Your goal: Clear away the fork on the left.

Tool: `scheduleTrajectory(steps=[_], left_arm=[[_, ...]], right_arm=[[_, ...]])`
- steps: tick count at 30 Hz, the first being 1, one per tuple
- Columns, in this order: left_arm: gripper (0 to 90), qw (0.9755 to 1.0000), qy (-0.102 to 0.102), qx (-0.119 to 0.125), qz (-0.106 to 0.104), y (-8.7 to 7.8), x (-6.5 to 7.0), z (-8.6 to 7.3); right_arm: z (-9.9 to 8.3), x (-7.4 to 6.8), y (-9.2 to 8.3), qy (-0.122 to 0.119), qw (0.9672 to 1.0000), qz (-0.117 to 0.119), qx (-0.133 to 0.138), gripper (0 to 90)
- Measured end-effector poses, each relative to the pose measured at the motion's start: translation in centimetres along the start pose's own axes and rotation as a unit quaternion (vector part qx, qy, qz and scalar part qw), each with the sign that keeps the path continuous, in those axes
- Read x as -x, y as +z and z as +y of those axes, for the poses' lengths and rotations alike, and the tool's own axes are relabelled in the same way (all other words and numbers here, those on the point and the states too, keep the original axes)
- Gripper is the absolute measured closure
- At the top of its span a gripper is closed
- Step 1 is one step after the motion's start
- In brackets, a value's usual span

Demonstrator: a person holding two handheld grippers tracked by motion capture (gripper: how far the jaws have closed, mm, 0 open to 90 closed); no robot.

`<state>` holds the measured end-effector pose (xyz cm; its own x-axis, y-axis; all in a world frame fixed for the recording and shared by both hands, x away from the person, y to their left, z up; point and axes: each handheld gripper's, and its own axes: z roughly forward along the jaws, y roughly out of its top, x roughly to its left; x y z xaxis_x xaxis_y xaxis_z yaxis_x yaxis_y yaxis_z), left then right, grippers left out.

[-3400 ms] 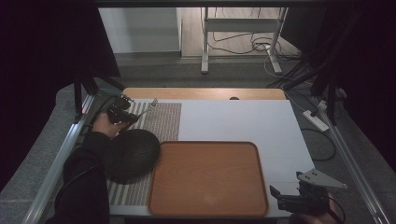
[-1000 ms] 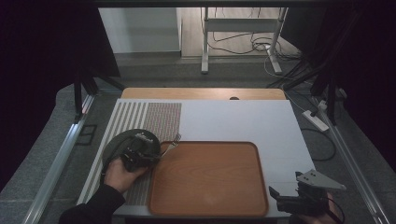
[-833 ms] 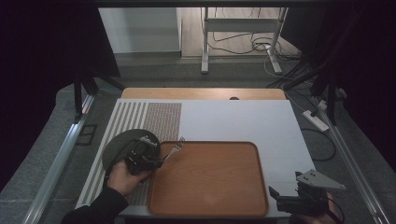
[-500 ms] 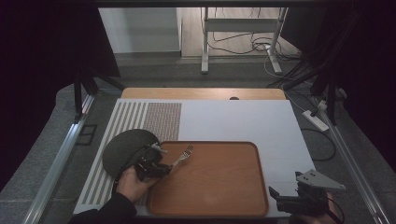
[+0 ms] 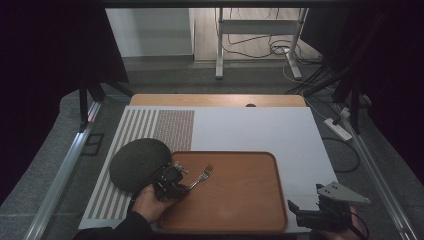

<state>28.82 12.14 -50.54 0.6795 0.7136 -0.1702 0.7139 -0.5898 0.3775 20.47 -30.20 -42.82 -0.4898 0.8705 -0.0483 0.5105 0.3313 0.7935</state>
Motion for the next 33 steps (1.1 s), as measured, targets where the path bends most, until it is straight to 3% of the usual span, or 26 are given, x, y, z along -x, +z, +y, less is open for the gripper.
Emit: scheduleTrajectory(steps=[6, 10, 12, 22, 26, 33], left_arm=[[70.9, 0.9998, 0.000, 0.021, -0.008, -0.6, -0.4, 0.6], [82.6, 0.9992, 0.009, 0.035, -0.017, -0.9, -0.4, 1.5], [88.5, 0.9990, 0.014, 0.035, -0.025, -0.8, -0.3, 2.0], [88.6, 0.9982, 0.051, 0.020, -0.025, 1.3, 0.9, 3.6], [88.6, 0.9983, 0.052, 0.017, -0.021, 1.9, 0.8, 3.8], [88.6, 0.9992, 0.035, 0.019, -0.009, 1.7, -0.3, 3.8]], right_arm=[[0.0, 0.0, 0.0, -0.002, 1.0000, -0.001, -0.001, 0.0], [0.0, 0.0, 0.0, 0.000, 1.0000, 0.000, -0.002, 0.0], [0.0, 0.1, 0.1, 0.001, 1.0000, 0.000, -0.003, 0.0], [0.0, 0.0, 0.1, -0.001, 1.0000, -0.001, -0.004, 0.0], [0.0, 0.0, 0.1, -0.001, 1.0000, -0.002, -0.005, 0.0], [0.0, 0.0, 0.1, 0.000, 1.0000, -0.002, -0.004, 0.0]])
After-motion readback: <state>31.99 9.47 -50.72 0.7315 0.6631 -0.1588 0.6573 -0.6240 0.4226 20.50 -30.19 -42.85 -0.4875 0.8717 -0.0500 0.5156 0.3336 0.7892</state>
